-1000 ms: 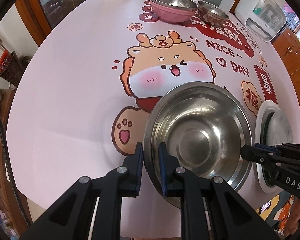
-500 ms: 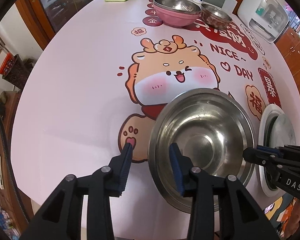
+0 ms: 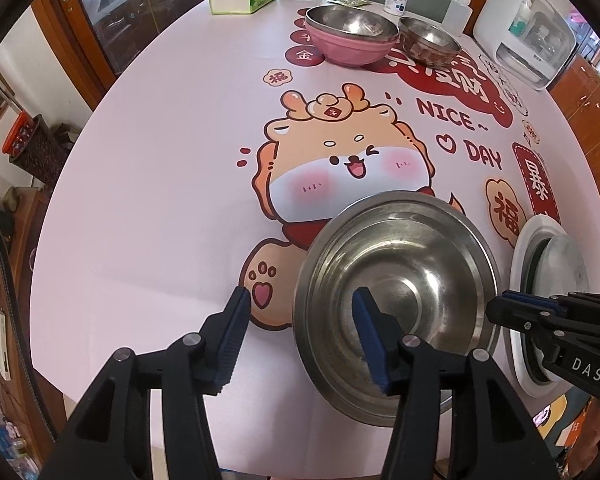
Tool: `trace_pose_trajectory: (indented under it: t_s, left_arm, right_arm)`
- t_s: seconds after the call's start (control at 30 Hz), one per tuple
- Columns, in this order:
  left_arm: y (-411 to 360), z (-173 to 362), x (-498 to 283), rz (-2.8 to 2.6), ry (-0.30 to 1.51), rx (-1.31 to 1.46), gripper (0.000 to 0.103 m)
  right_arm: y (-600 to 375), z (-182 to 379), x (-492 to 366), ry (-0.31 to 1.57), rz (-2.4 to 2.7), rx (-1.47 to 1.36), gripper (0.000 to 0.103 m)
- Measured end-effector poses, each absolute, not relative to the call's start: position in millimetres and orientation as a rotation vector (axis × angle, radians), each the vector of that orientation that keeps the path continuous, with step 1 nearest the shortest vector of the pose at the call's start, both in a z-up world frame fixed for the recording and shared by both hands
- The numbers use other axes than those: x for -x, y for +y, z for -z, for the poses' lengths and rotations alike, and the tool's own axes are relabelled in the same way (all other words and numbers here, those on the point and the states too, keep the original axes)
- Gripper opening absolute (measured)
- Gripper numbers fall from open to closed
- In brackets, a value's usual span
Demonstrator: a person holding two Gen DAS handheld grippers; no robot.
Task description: Organize plates and bowls
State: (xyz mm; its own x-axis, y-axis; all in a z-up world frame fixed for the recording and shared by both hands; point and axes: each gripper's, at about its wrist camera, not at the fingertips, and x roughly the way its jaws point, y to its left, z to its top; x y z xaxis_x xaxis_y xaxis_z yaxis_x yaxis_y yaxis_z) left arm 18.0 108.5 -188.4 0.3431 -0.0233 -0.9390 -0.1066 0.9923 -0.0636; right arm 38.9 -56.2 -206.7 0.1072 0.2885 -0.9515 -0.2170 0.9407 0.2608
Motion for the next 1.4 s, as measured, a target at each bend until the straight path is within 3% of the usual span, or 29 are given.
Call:
trace_pose_trajectory:
  t_s: [0.3,0.47,0.9,1.07,1.13,1.27,1.4]
  left_arm:
    - [105.5,173.4,-13.6,-0.052,1.201,0.107,0.053]
    - [101.9,139.6,-14.6,-0.033,1.139,0.084,0.053]
    - [109.4,12.9,-56.9,-0.014,0.869,-0.066,0.067]
    - [120.2,-16.0,-90.1,0.001,0.825,-0.097,0.067]
    - [126.7,-27.3,-110.0,0.007,0.81,-0.103,0.074]
    - [136.9,-36.1,-149.8,0.031,0.808,-0.071,0.078]
    - [145.1,-28.5,-194.3,0.063,0.851,-0.012,0.078]
  right_arm:
    - [-59.0,193.4,-35.3,1.381,-0.384,-0.07,0.014]
    - [-61.9,174.5,-33.8,1.341,-0.397,-0.081,0.014]
    - [-67.1,68.2,-80.6,1.125,-0.406,-0.031,0.013]
    - [-68.8,30.8,-121.9,1.075,-0.393,-0.03,0.013]
    - [-69.2,21.0,-137.6,1.061,-0.382,-0.03,0.013]
    - [-63.6,8.9,-177.0,1.047,-0.388,-0.031,0.014]
    - [-57.7,14.5,-218.4,1.072,-0.379,-0.071,0.032]
